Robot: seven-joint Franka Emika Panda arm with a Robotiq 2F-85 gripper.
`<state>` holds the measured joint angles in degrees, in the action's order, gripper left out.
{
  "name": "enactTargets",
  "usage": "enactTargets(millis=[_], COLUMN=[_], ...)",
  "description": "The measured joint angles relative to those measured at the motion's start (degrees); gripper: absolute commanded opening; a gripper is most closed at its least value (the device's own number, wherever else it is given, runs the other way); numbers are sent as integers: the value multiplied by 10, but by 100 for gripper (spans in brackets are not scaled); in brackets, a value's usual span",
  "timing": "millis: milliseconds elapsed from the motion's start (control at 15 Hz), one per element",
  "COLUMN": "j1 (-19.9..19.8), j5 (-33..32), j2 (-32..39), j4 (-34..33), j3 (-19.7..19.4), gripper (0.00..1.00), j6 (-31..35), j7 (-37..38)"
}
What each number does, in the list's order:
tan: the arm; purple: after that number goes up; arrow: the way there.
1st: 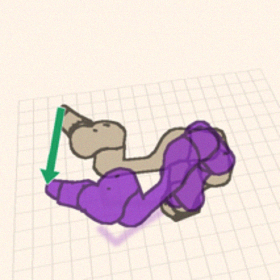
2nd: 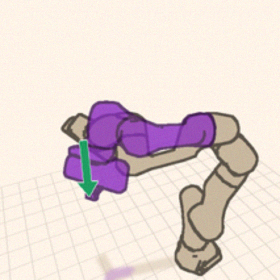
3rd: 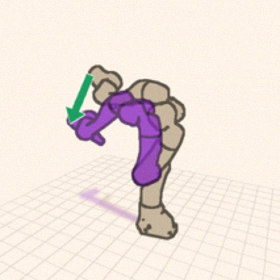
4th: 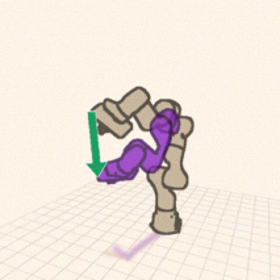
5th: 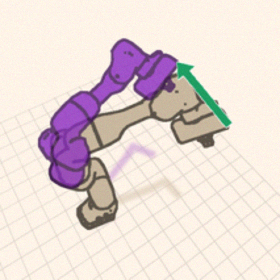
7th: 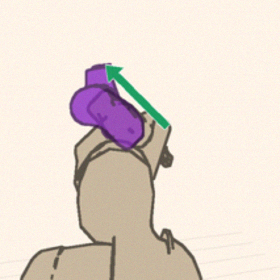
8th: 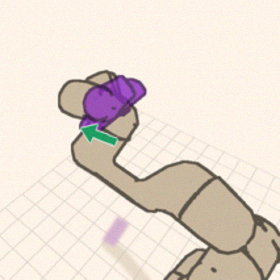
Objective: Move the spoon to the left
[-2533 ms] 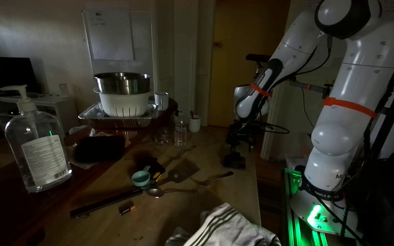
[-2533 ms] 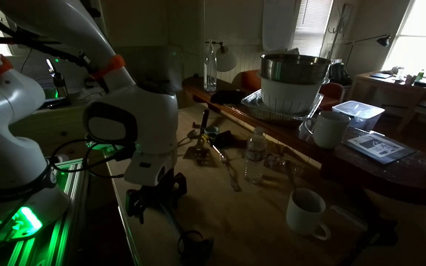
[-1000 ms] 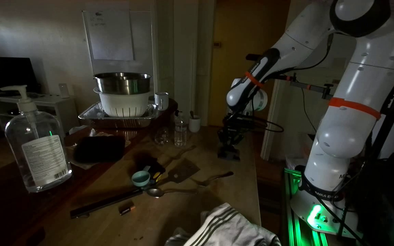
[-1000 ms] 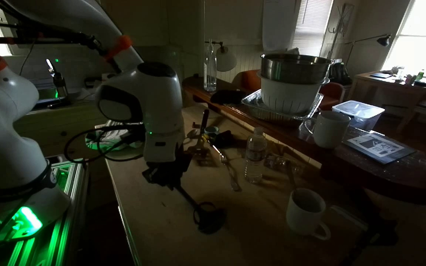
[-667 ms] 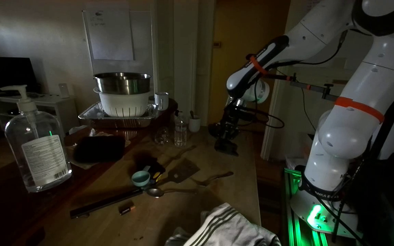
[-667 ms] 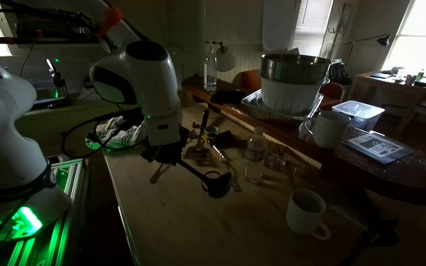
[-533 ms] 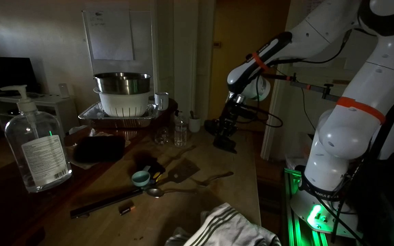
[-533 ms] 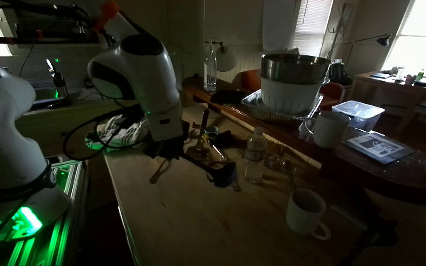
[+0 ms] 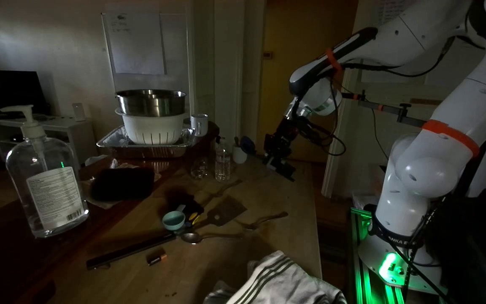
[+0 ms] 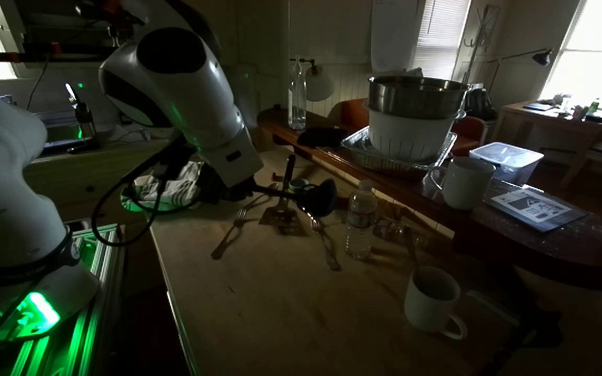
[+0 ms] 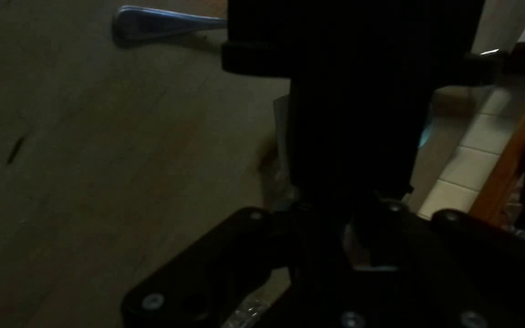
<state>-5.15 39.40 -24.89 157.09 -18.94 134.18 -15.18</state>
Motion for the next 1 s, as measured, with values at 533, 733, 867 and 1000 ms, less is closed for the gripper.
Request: enactTargets(millis=[533,733,867,1000], j1=[-31,-50,-59,-66], j5=[28,28,30,34], j2=[-17,3,29,61], j4=[-11,-34,-53,-75], j3=[-99,-125,-135,-138], gripper=[6,6,6,6], j6=[-254,-371,-445,-516], j7=[-176,-213,-232,-248])
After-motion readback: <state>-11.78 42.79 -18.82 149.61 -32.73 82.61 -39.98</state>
